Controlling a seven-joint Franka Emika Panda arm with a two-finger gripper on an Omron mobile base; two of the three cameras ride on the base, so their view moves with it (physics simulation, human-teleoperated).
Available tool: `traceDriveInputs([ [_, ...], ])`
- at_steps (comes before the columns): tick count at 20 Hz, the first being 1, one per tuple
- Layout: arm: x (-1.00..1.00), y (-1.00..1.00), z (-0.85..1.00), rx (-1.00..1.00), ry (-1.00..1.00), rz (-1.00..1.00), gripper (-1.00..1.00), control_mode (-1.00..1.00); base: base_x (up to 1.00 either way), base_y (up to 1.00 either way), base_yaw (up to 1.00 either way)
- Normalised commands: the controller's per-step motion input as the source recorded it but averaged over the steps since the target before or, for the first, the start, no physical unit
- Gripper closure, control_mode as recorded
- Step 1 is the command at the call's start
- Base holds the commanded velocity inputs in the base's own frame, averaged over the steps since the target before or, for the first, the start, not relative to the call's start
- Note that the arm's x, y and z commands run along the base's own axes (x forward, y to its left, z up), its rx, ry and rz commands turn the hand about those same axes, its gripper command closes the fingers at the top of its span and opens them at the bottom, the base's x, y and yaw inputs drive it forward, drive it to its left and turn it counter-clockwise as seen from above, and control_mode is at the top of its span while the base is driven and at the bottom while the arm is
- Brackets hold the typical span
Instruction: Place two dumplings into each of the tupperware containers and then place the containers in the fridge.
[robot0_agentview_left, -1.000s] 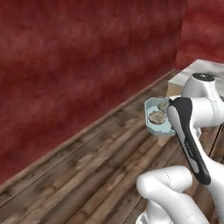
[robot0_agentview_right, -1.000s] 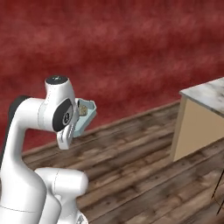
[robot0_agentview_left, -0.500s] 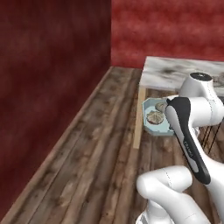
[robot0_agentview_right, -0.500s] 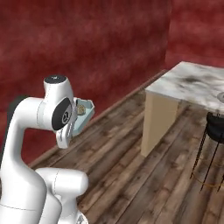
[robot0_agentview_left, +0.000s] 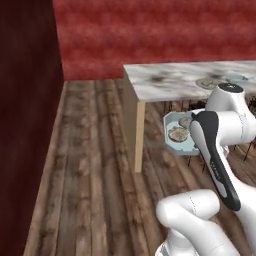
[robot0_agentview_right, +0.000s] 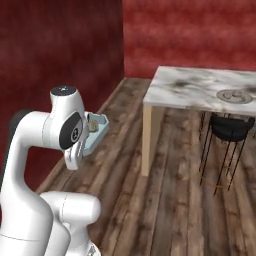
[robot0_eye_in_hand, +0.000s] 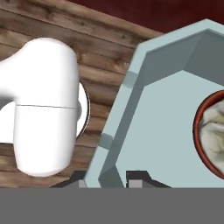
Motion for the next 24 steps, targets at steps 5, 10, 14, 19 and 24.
traceDriveInputs([
  [5, 0.00, 0.00, 0.00, 0.00, 0.00, 0.00, 1.00, 1.00, 0.66, 1.00, -0.29],
  [10, 0.00, 0.00, 0.00, 0.00, 0.00, 0.00, 1.00, 1.00, 1.00, 1.00, 0.00],
  [14, 0.00, 0.00, 0.00, 0.00, 0.00, 0.00, 1.00, 1.00, 1.00, 0.99, 0.10],
  [19, 0.00, 0.00, 0.00, 0.00, 0.00, 0.00, 1.00, 1.00, 1.00, 0.80, 0.08],
  [24, 0.00, 0.00, 0.00, 0.00, 0.00, 0.00, 1.00, 1.00, 1.00, 0.52, 0.00],
])
